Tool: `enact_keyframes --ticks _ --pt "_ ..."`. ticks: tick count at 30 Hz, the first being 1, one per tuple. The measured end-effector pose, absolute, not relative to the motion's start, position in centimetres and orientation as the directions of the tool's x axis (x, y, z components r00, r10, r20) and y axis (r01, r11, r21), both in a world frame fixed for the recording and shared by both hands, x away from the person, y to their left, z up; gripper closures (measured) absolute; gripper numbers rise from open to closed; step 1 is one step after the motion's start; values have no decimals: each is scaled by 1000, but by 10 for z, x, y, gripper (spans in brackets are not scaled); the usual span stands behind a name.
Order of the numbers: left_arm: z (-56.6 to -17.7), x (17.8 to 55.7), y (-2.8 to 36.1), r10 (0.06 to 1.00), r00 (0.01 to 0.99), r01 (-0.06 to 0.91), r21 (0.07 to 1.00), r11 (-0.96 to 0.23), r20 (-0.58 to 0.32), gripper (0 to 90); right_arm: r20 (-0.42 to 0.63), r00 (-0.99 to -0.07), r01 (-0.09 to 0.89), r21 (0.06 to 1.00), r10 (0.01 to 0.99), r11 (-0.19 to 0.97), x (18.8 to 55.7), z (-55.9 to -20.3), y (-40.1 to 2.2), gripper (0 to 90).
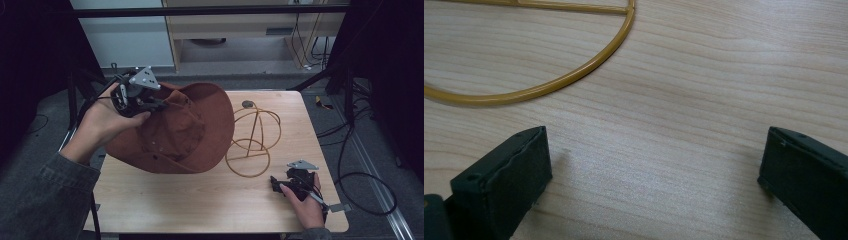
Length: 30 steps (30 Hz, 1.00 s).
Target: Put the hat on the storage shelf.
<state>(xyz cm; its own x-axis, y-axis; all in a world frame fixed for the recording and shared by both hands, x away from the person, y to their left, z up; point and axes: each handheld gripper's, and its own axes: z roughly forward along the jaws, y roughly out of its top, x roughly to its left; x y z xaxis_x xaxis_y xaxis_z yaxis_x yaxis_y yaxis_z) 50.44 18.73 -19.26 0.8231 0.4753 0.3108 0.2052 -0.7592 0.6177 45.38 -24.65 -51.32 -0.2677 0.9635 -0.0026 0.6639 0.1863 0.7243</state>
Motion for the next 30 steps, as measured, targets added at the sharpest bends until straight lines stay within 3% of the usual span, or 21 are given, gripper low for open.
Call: enact_keyframes --ticks 30 --pt "-170 500 161 436 833 145 627 -765 340 890 -3 -268 664 724 964 187 454 -513 -247 4"
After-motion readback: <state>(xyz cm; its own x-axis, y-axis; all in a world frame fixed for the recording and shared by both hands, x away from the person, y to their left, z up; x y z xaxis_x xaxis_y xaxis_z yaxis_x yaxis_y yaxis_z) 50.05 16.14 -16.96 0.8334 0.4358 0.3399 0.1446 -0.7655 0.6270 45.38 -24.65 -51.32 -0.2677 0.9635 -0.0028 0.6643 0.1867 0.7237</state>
